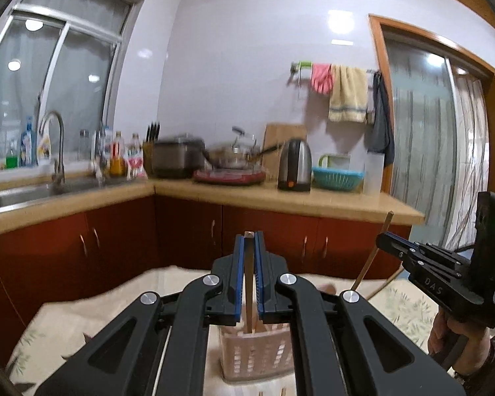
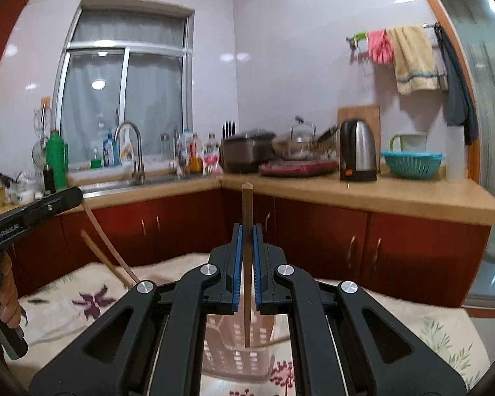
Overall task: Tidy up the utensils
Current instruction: 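Lower both chopsticks into the pink holder, then open both tools and pull them back from the holder toward the loose chopsticks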
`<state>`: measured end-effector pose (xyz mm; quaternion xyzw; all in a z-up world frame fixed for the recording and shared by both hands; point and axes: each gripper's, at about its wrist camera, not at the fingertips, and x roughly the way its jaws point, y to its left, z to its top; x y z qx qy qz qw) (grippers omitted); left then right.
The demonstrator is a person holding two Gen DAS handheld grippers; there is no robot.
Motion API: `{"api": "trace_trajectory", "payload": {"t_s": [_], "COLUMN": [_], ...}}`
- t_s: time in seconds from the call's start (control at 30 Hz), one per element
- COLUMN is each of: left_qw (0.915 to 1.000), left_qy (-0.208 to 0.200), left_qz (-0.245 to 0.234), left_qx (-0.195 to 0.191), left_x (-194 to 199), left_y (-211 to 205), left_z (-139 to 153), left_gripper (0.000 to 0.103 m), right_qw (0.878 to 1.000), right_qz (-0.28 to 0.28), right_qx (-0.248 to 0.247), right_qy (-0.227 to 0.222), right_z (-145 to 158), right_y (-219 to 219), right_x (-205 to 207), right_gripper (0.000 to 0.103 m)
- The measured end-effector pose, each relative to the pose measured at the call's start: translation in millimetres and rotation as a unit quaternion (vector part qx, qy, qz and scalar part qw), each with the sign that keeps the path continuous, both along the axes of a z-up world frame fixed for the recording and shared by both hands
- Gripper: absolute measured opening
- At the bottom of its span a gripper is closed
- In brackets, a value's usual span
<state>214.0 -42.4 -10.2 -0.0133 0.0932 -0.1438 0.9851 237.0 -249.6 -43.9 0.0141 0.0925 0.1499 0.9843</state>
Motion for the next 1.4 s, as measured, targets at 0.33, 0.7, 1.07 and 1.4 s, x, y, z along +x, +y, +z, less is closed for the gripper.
{"api": "trace_trajectory", "payload": {"t_s": [0.33,0.7,1.07,1.4], "left_qw": [0.9994,0.9975,0.9894,0.9804], "left_qy": [0.033,0.064,0.131,0.182], "left_qz": [0.006,0.017,0.035,0.045], "left_qx": [0.009,0.026,0.053,0.061], "left_x": [-14.0,-73.2,-116.5,-142.4], "left_y": [5.6,16.3,27.0,36.1], "left_z": [-14.0,-37.1,-94.9,-140.1], "left_gripper": [0.037,0.044,0.045,0.044], "right_qw": [1.0,0.999,0.992,0.98], "right_qz": [-0.02,-0.028,-0.039,-0.054], "right_qx": [-0.001,-0.025,-0.027,-0.039], "right_qy": [0.009,0.027,0.115,0.186], "right_z": [0.8,-20.5,-100.5,-160.6], "right_y": [-1.3,-3.7,-21.1,-33.1], "right_x": [-26.8,-108.5,-160.5,-171.0], "right_gripper": [0.041,0.042,0.042,0.042]}}
